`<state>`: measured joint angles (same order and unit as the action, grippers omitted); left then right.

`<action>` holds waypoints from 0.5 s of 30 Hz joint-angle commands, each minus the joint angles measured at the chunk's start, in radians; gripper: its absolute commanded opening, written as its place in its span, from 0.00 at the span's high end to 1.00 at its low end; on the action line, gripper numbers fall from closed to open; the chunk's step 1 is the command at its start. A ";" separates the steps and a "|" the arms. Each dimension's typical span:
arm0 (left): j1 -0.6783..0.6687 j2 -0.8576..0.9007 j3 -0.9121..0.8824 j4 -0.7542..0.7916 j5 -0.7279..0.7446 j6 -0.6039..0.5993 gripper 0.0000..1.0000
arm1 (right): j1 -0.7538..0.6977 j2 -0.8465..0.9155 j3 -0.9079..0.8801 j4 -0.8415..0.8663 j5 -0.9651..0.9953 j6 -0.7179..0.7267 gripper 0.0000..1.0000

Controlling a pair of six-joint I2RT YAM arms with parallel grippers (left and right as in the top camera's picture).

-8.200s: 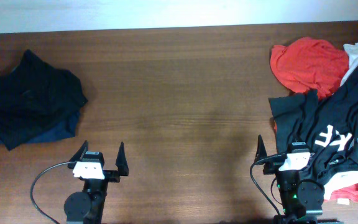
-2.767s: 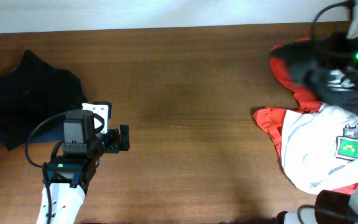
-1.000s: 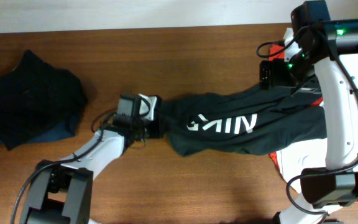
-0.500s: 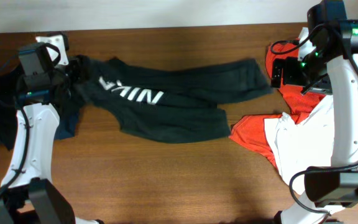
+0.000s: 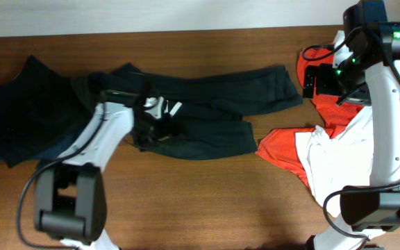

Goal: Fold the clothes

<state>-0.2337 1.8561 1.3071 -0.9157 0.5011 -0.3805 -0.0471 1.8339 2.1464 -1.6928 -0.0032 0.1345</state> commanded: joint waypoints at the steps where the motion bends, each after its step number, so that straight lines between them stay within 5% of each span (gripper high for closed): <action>1: -0.116 0.085 0.003 0.071 0.018 -0.229 0.01 | -0.006 0.005 0.002 -0.006 0.016 0.002 0.01; 12: -0.256 0.197 0.003 0.202 -0.206 -0.630 0.02 | -0.006 0.005 0.001 -0.006 0.016 0.002 0.01; 14: -0.253 0.197 0.003 0.201 -0.210 -0.629 0.07 | -0.006 0.005 0.001 -0.006 0.016 0.001 0.01; 15: -0.253 0.197 0.003 0.196 -0.210 -0.629 0.20 | -0.006 0.005 0.001 -0.006 0.016 0.002 0.01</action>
<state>-0.4915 2.0071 1.3148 -0.7246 0.3946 -0.9661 -0.0471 1.8339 2.1464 -1.6928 -0.0032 0.1345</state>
